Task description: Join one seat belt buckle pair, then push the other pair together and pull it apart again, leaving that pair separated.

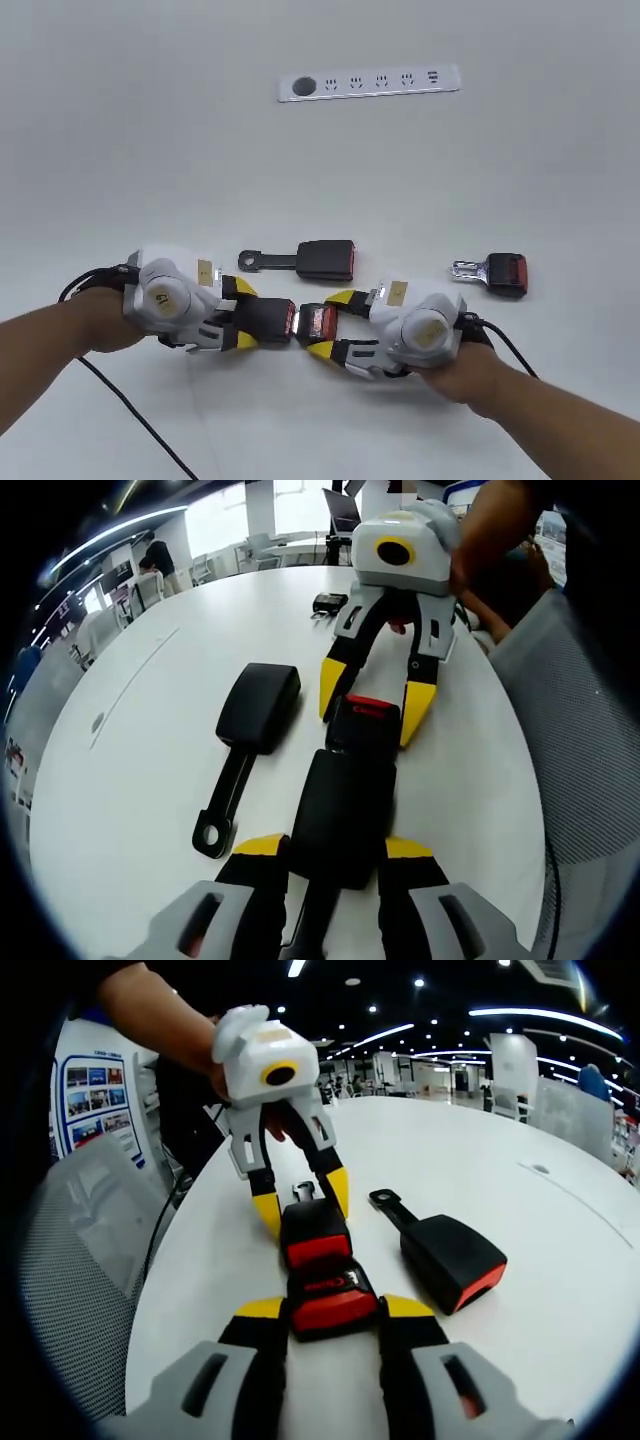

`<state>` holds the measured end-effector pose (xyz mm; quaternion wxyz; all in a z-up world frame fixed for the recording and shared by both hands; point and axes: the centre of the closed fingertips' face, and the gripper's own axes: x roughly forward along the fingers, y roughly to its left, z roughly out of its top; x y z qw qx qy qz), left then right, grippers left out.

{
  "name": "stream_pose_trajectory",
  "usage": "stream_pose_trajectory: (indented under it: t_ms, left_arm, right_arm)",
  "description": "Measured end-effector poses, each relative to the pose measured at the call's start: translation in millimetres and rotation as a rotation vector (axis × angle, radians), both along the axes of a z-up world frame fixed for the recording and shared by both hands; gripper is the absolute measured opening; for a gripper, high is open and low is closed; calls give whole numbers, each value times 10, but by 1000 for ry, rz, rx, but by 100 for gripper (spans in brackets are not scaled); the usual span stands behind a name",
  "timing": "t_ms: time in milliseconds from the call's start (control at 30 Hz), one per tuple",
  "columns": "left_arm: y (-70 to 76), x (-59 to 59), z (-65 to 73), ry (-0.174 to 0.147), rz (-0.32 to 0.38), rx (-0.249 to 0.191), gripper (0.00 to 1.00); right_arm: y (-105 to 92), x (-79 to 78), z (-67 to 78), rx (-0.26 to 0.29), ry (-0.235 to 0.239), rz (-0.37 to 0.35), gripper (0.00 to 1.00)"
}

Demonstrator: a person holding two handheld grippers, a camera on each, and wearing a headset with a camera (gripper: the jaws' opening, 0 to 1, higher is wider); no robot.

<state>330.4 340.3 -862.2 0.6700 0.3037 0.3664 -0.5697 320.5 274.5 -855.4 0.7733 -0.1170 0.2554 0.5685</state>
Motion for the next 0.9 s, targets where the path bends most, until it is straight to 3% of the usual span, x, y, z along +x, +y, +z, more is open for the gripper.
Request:
stream_pose_trajectory:
  t_ms: [433,900]
  left_arm:
    - [-15,-6,34,-9,-25,-35,35]
    - [-23,-12,58,-10,-63,-48,33]
  right_arm:
    - [-36,15,-27,-37,-36,99,35]
    - [-71,33,-29,-43,-53,121,34]
